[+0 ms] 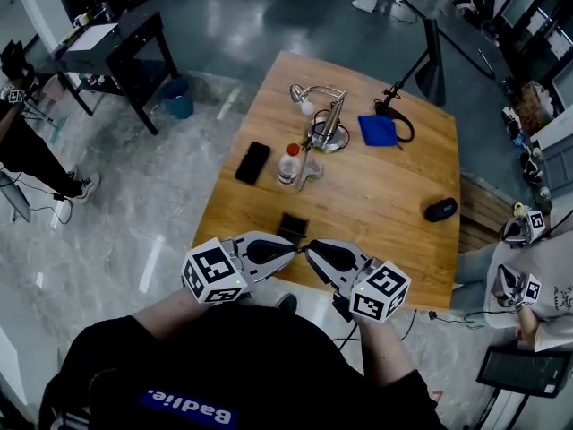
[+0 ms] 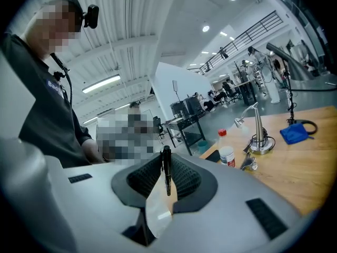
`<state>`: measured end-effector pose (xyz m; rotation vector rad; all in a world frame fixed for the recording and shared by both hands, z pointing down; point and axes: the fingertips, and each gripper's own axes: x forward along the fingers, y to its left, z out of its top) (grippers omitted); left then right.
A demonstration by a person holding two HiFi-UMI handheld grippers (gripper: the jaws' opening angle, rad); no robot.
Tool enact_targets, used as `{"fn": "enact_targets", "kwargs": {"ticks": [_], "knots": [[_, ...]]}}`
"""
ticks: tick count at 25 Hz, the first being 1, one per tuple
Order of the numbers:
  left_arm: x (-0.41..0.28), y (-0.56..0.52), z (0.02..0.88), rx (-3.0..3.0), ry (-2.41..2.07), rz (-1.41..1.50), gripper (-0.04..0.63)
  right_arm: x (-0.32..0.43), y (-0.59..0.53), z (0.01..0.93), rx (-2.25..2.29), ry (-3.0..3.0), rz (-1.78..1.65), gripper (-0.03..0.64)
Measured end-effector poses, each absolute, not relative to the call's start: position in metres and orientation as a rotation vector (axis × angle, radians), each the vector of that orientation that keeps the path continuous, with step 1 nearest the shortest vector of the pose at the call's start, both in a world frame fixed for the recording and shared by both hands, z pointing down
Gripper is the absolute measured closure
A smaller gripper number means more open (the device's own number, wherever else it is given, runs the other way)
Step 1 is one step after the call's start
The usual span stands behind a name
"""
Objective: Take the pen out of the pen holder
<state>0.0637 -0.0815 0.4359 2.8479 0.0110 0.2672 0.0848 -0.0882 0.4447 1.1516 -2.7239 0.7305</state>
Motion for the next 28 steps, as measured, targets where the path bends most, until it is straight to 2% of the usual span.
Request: {"fn": "enact_targets", "kwargs": {"ticks": [28], "knots": [[0.0648,-0.0764,0.4418,2.829,0.013,0.267,0.595,0.0870,-0.0852,0.4518,1.146,-2.712,0.745,0.554]]}}
